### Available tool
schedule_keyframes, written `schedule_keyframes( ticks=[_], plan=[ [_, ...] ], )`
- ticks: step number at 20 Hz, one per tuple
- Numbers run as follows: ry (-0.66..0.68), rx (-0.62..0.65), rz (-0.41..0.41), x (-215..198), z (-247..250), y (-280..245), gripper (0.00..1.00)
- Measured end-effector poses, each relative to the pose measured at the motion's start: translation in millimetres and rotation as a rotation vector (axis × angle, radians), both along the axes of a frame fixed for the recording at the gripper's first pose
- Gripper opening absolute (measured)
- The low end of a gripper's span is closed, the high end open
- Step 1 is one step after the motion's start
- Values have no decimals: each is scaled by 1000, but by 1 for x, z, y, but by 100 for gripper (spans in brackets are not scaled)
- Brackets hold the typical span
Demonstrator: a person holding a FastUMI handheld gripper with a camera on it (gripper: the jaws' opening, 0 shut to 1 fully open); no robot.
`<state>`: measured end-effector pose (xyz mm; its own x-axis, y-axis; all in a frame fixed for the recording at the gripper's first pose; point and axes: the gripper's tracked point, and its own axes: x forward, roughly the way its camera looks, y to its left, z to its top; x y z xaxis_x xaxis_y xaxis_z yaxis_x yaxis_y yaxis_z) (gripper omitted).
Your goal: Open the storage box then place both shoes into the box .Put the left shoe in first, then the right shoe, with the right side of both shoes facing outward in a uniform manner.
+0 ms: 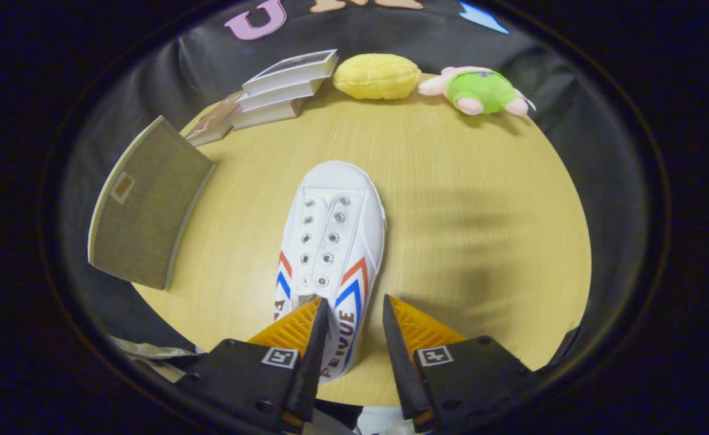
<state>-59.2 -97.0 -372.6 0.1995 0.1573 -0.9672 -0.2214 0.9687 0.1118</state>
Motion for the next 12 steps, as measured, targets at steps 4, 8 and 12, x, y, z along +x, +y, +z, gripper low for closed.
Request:
schedule_keyframes(
  ticks=[4, 8, 12],
  plan=[
    [13, -40, 11, -2, -3, -3, 32],
    [-12, -72, -48, 3, 1, -8, 20],
    [25, 3, -186, 2, 3, -3, 4]
  ],
)
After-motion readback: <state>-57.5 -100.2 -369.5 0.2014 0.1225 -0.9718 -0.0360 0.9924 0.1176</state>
